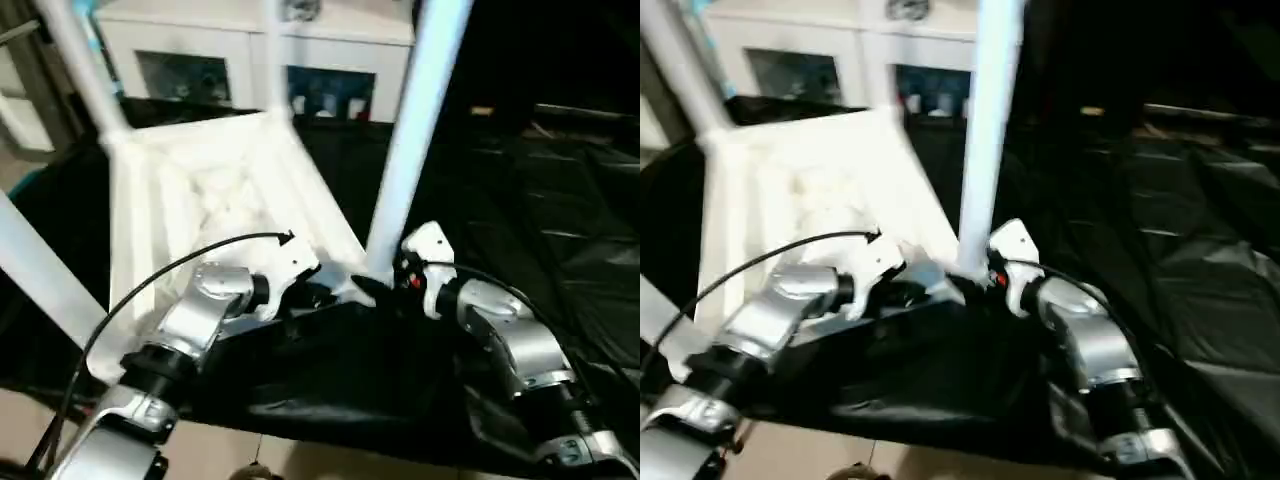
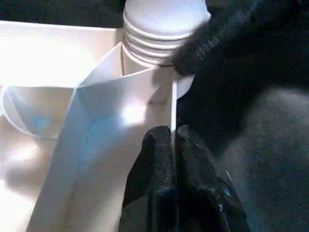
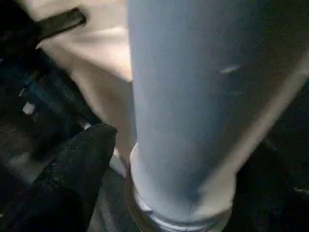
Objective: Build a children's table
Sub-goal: Rotate leg to tighten
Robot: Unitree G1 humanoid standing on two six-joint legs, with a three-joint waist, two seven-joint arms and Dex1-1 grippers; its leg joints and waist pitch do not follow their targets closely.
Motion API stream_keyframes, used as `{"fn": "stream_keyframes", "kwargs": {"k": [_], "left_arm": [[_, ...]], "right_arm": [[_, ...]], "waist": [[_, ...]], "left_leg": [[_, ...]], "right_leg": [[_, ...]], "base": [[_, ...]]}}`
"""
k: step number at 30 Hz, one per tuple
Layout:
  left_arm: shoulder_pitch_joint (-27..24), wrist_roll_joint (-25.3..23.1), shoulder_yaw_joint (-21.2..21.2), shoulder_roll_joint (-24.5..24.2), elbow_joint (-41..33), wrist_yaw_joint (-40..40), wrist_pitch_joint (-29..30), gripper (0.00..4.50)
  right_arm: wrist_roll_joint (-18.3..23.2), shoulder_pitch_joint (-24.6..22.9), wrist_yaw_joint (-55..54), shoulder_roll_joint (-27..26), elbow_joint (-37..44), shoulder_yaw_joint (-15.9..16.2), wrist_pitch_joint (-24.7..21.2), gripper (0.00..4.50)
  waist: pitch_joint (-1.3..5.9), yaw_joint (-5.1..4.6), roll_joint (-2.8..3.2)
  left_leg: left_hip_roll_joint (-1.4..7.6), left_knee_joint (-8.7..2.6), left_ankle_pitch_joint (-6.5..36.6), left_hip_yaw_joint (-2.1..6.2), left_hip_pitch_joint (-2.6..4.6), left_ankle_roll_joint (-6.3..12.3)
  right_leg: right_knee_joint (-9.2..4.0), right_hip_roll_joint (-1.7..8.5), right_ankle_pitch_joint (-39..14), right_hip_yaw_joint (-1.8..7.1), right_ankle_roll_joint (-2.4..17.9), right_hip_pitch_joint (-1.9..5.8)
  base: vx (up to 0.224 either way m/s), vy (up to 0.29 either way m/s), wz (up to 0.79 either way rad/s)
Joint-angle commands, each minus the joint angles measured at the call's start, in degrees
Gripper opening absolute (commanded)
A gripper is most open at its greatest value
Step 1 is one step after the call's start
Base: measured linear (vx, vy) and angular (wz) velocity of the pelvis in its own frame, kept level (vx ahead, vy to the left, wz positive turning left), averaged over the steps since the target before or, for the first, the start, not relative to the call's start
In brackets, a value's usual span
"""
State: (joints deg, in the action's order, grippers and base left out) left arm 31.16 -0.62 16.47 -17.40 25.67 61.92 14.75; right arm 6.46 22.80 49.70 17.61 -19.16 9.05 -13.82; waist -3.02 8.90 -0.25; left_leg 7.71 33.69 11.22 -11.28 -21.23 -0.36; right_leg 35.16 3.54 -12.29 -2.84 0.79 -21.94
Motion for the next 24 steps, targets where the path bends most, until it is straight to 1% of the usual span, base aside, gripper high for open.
{"fn": "stream_keyframes", "kwargs": {"k": [1, 2, 3, 6, 7, 9, 10, 11, 12, 15, 16, 17, 19, 21, 24], "left_arm": [[0.04, 4.3, 0.78, 0.51, -4.15, 4.43, -1.75, 0.0], [-0.05, 4.46, 0.8, 0.1, -4.41, 5.07, -1.67, 0.0], [-0.1, 4.52, 0.8, -0.08, -4.47, 5.35, -1.73, 0.0], [-0.28, 4.55, 0.69, -0.63, -4.56, 6.3, -1.84, 0.0], [-0.42, 4.55, 0.59, -0.85, -4.62, 6.64, -1.82, 0.0], [-0.68, 4.57, 0.47, -1.24, -4.78, 7.09, -1.56, 0.0], [-0.86, 4.69, 0.42, -1.45, -4.94, 7.3, -1.46, 0.0], [-0.86, 4.69, 0.42, -1.45, -4.94, 7.3, -1.46, 0.0], [-1.0, 4.78, 0.46, -1.55, -5.13, 7.45, -1.27, 0.0], [-1.49, 4.62, 0.35, -1.71, -5.55, 7.75, -0.99, 0.0], [-1.58, 4.57, 0.34, -1.76, -5.58, 7.8, -1.04, 0.0], [-1.64, 4.52, 0.33, -1.79, -5.61, 7.86, -1.04, 0.0], [-1.67, 4.51, 0.35, -1.83, -5.61, 7.94, -0.98, 0.0], [-1.49, 4.4, 0.41, -1.84, -5.28, 7.92, -1.01, 0.0], [-1.54, 4.08, 0.31, -1.69, -5.23, 7.57, -1.05, 0.0]], "right_arm": [[0.42, -0.93, 5.72, 1.75, 1.56, 2.87, 0.33, 4.02], [0.69, -1.06, 6.96, 2.36, 1.93, 3.19, 0.56, 4.02], [0.89, -1.14, 7.5, 2.57, 2.1, 3.33, 0.61, 4.02], [1.44, -1.36, 9.12, 3.04, 2.55, 3.65, 0.54, 4.02], [1.56, -1.45, 9.39, 3.03, 2.69, 3.67, 0.3, 3.87], [2.41, -1.59, 9.75, 2.63, 2.76, 3.3, 0.43, 3.87], [3.66, -1.64, 10.18, 2.21, 3.03, 2.75, -0.19, 3.77], [3.66, -1.64, 10.18, 2.21, 3.03, 2.75, -0.19, 3.77], [4.01, -1.75, 10.6, 2.22, 3.25, 2.76, -0.43, 3.59], [4.51, -2.41, 11.75, 2.47, 3.96, 2.87, -0.6, 3.38], [4.5, -2.54, 11.81, 2.56, 4.06, 2.93, -0.77, 3.2], [4.36, -2.66, 11.89, 2.66, 4.04, 2.99, -0.81, 3.2], [3.98, -2.74, 11.7, 2.8, 3.68, 3.1, -0.55, 3.03], [4.09, -2.79, 11.65, 2.89, 3.47, 3.19, -0.53, 2.81], [4.03, -3.18, 11.32, 2.68, 3.37, 3.28, -0.6, 2.73]], "waist": [[3.47, -0.11, -0.44], [3.48, 0.14, -0.5], [3.48, 0.14, -0.5], [3.37, 0.44, -0.59], [3.35, 0.5, -0.61], [3.37, 0.53, -0.6], [3.41, 0.58, -0.63], [3.45, 0.61, -0.6], [3.49, 0.61, -0.6], [3.5, 0.71, -0.58], [3.49, 0.81, -0.54], [3.5, 0.82, -0.58], [3.45, 0.79, -0.55], [3.41, 0.79, -0.57], [3.47, 0.79, -0.56]], "left_leg": [[6.36, -3.78, 5.22, 2.71, 1.13, 4.38], [6.43, -3.7, 5.3, 2.67, 1.08, 4.66], [6.43, -3.7, 5.3, 2.67, 1.08, 4.66], [6.42, -3.75, 6.81, 2.68, 1.08, 4.42], [6.44, -3.78, 6.95, 2.7, 1.07, 4.13], [6.45, -3.82, 7.1, 2.73, 1.09, 3.9], [6.41, -3.78, 6.74, 2.72, 1.11, 3.93], [6.43, -3.76, 6.49, 2.75, 1.07, 3.97], [6.39, -3.69, 6.08, 2.7, 1.08, 4.19], [6.44, -3.66, 5.82, 2.71, 1.01, 4.41], [6.4, -3.61, 5.63, 2.67, 1.04, 4.53], [6.38, -3.62, 5.62, 2.69, 0.97, 4.53], [6.38, -3.65, 6.28, 2.68, 1.05, 4.21], [6.37, -3.73, 6.95, 2.72, 1.03, 3.82], [6.39, -3.72, 6.83, 2.74, 1.09, 3.56]], "right_leg": [[-3.22, 6.73, -0.37, 3.2, 14.47, 1.96], [-3.04, 6.67, -0.04, 3.15, 14.76, 2.0], [-3.04, 6.67, -0.04, 3.15, 14.76, 2.0], [-3.39, 6.93, -2.82, 3.21, 14.63, 1.97], [-3.42, 6.89, -3.42, 3.22, 14.51, 1.96], [-3.41, 6.9, -3.69, 3.21, 14.47, 1.94], [-3.34, 6.89, -3.19, 3.23, 14.49, 1.96], [-3.25, 6.9, -2.81, 3.2, 14.57, 2.0], [-3.21, 6.84, -2.1, 3.19, 14.63, 1.96], [-3.16, 6.87, -1.73, 3.13, 14.72, 2.01], [-3.14, 6.76, -1.63, 3.13, 14.62, 1.95], [-3.16, 6.8, -1.75, 3.12, 14.52, 2.02], [-3.3, 6.8, -2.74, 3.12, 14.57, 1.91], [-3.4, 6.88, -3.96, 3.15, 14.47, 1.97], [-3.35, 6.85, -3.85, 3.14, 14.34, 1.95]], "base": [[0.0, 0.0, 0.0], [0.0, 0.0, 0.0], [0.0, 0.0, 0.0], [0.0, 0.0, 0.0], [0.0, 0.0, 0.0], [0.0, 0.0, 0.0], [0.0, 0.0, 0.0], [0.0, 0.0, 0.0], [0.0, 0.0, 0.0], [0.0, 0.0, 0.0], [0.0, 0.0, 0.0], [0.0, 0.0, 0.0], [0.0, 0.0, 0.0], [0.0, 0.0, 0.0], [0.0, 0.0, 0.0]]}}
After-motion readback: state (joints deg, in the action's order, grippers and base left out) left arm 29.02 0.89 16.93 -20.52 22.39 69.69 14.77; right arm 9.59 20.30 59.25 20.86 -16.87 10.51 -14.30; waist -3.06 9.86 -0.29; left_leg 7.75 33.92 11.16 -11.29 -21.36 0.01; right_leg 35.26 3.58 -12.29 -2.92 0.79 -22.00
